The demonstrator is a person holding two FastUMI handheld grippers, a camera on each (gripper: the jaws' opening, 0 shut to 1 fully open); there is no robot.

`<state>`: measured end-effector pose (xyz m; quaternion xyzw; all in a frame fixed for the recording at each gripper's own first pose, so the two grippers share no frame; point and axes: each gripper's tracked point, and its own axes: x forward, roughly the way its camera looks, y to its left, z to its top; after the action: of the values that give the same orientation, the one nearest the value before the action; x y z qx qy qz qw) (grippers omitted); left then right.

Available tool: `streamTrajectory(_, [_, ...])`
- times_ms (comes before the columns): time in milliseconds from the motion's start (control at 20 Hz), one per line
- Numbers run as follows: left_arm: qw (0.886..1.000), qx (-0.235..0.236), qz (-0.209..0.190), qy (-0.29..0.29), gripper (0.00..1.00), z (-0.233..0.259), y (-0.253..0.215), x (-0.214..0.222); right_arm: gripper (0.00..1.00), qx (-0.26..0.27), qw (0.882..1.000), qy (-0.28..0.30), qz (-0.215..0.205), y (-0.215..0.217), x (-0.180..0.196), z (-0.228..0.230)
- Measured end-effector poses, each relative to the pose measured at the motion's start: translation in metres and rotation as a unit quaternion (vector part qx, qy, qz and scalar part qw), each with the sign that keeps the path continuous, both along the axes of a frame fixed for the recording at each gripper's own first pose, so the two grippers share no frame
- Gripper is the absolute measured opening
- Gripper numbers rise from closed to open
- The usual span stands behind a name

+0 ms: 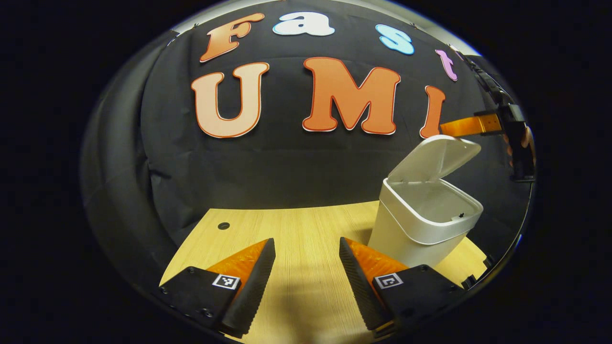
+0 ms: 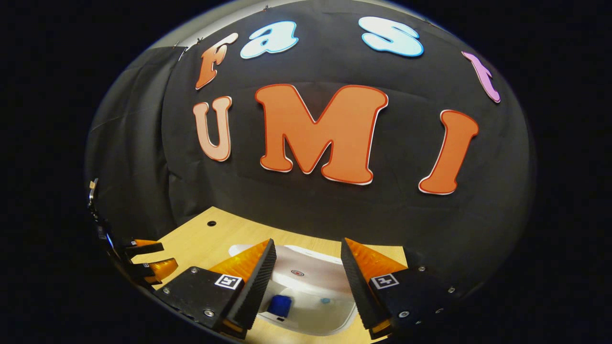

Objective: Press the lid of the desktop garbage bin to open it, pick up the crumpled paper on the desktop and throw it into the bin, then pick up the pop can on the desktop and drop it into the bin, and finally close the garbage bin lid.

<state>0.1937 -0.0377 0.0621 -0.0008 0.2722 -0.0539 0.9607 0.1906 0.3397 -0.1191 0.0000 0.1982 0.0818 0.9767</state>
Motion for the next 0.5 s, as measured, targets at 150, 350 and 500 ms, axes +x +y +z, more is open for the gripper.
streamTrajectory(150, [1.000, 0.004, 0.000, 0.005, 0.85, -0.003, 0.000, -0.005, 0.83, 0.010, 1.000, 0.015, 0.003, 0.004, -0.010, -0.015])
streamTrajectory(350, [1.000, 0.003, 0.004, 0.010, 0.85, -0.005, 0.001, -0.012, 0.79, -0.006, 0.999, 0.034, 0.001, 0.000, -0.021, -0.037])
streamTrajectory(500, [1.000, 0.005, 0.004, 0.014, 0.85, -0.006, 0.003, -0.015, 0.76, 0.004, 0.999, 0.054, 0.003, 0.001, -0.033, -0.050])
